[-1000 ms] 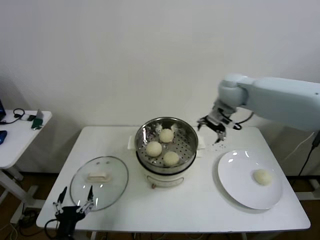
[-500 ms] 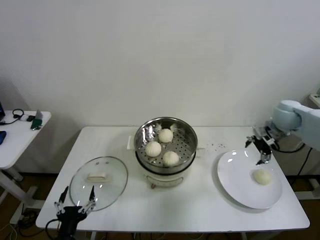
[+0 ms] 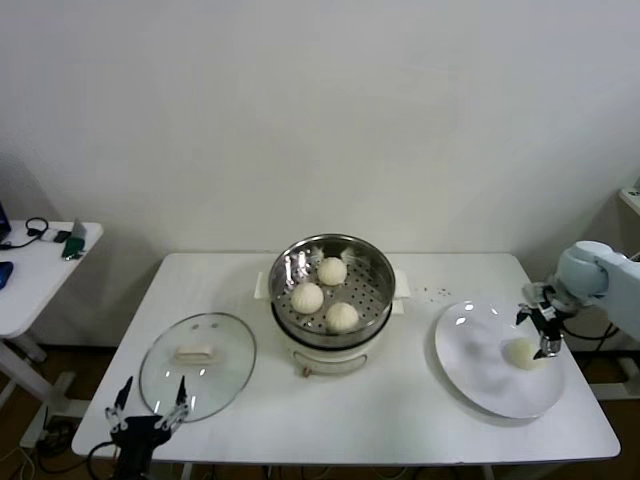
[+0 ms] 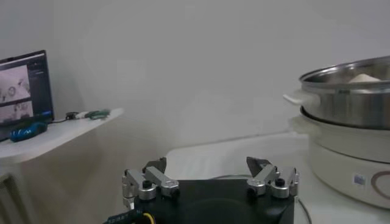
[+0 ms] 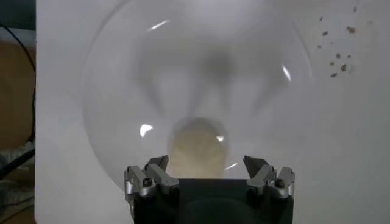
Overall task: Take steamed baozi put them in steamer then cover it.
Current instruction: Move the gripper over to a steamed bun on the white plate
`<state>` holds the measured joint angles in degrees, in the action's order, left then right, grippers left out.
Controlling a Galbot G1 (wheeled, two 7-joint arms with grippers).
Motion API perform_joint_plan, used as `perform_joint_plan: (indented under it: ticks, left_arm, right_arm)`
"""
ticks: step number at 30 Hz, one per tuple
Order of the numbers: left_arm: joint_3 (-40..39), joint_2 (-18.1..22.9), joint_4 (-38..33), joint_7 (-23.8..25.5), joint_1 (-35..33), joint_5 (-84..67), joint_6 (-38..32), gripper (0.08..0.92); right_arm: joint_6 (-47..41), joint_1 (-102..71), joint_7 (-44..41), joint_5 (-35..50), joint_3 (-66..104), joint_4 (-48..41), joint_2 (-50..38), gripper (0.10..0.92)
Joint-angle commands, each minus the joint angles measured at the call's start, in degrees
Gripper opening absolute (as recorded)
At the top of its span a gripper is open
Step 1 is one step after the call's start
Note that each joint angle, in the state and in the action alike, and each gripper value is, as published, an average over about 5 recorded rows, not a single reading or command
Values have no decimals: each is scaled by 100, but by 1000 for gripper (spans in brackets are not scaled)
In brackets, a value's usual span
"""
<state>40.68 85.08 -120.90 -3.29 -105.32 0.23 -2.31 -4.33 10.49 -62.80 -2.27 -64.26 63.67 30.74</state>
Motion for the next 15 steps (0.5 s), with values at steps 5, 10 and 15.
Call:
perform_joint_plan:
  ticks: [5, 10, 15]
  left_arm:
    - [-7, 29, 62, -31, 16, 110, 19, 823]
    - [-10, 29, 57, -32, 23, 124, 27, 823]
    - [-4, 29, 52, -34, 19, 126, 31, 823]
  right_arm:
    - [52, -742, -49, -406, 649, -694, 295, 823]
    - [64, -777, -60, -440, 688, -782, 407, 823]
    - [87, -823, -64, -477, 722, -844, 492, 823]
